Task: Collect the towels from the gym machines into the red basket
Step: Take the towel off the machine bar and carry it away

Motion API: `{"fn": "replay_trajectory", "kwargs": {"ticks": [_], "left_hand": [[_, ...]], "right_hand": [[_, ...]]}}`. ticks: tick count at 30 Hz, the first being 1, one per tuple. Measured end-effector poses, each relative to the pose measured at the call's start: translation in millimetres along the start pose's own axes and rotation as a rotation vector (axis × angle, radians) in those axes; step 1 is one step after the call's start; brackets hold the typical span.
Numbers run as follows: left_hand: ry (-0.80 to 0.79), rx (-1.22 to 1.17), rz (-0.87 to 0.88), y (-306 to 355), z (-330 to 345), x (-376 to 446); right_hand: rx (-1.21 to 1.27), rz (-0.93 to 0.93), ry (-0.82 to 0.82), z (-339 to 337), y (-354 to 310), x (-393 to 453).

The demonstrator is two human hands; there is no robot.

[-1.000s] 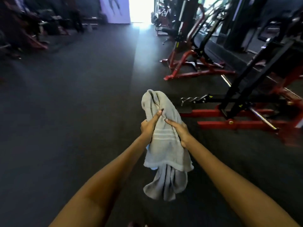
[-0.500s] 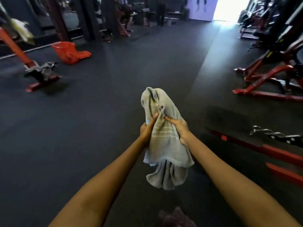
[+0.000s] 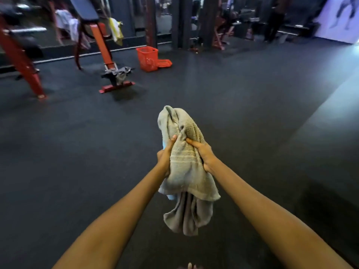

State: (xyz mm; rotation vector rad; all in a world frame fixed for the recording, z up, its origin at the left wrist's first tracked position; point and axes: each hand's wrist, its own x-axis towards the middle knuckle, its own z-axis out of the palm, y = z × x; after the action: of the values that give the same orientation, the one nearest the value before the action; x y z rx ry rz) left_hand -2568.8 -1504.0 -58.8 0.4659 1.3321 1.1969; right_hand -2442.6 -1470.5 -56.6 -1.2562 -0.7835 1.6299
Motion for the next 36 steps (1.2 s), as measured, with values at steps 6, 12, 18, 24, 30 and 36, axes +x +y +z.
{"fn": "replay_trajectory", "kwargs": {"ticks": [6, 12, 18, 24, 30, 36], "left_hand": [[0.186, -0.107, 0.051, 52.7, 2.2, 79.4], [0.306, -0.101, 0.068, 92.2, -12.0, 179.3], [0.309, -0.127, 0.081, 149.2, -15.8, 294.3], [0.249, -0.132, 0.059, 231.0, 0.5, 410.6], [0.209, -0.16, 0.021, 279.0, 25.1, 551.0], [0.207, -0.221, 0.084, 341.4, 78.7, 660.5]], "right_hand": [[-0.074, 0.047, -0.184, 48.2, -32.1, 110.7], [-0.039, 0.108, -0.244, 94.6, -35.4, 214.6], [-0.043, 0.122, -0.227, 144.9, -56.8, 331.6], [-0.026, 0.08, -0.168, 187.5, -106.6, 449.6], [-0.007, 0.042, -0.133, 206.2, -154.7, 575.4], [0.008, 0.025, -0.147, 214.9, -204.8, 710.3]]}}
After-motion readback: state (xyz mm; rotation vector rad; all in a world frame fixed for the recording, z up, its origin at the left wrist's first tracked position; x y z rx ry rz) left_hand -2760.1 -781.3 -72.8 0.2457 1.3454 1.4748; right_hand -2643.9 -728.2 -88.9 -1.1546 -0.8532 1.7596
